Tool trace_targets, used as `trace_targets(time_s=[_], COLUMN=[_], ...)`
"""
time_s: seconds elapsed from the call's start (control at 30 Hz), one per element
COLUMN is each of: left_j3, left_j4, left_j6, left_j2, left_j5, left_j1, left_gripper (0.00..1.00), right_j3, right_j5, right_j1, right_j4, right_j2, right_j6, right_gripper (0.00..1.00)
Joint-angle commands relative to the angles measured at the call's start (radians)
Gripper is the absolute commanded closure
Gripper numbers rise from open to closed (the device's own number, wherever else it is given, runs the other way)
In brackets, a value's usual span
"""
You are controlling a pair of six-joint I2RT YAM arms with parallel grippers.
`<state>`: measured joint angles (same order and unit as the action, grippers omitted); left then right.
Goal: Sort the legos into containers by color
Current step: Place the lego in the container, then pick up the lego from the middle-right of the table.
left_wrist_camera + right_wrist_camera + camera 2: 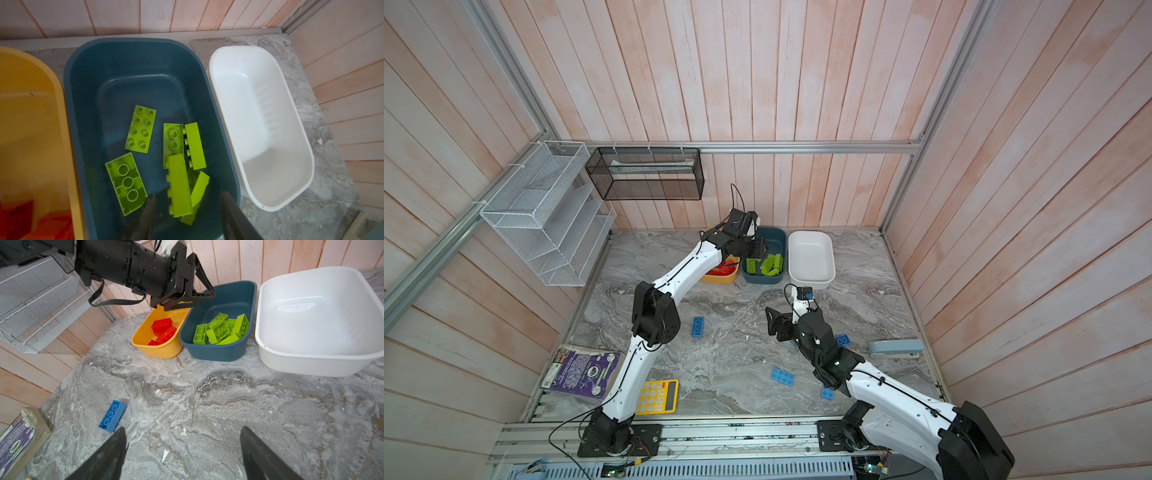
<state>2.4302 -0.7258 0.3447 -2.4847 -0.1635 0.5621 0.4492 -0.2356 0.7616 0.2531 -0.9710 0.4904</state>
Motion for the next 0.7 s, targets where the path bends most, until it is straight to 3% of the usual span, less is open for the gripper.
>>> trace_targets(time_s=[0.0,0.1,0.33,0.47,0.67], left_j3=[-0.005,-0.126,-0.698,-1.016,-1.382], left_j4=[-0.003,0.035,0.325,0.469,0.523], left_j6=[-0.010,-0.009,0.053,0.099,0.126], left_j2=[0.069,0.180,0.597,0.807,1.050], left_j5=[-0.015,-0.005,0.049,0.100,0.194], left_j1=[0.000,0.004,0.039,0.082,0.139], left_gripper=[0.44,0.43,0.42,0.42,0.42], right_j3=[0.090,0.143,0.259,0.251,0.208], right_j5=[-0.029,-0.084,-0.142,-0.164,-0.153], right_j1=[0.005,0.004,-0.054,-0.082,-0.130], right_j4=[-0.155,-0.307,-0.634,-0.690,-0.707], right_j2=[-0.032,-0.064,-0.146,-0.149,-0.175], right_j6=[0.032,0.074,0.229,0.305,0.371], right_gripper=[0.12,0.08,0.03,0.01,0.01])
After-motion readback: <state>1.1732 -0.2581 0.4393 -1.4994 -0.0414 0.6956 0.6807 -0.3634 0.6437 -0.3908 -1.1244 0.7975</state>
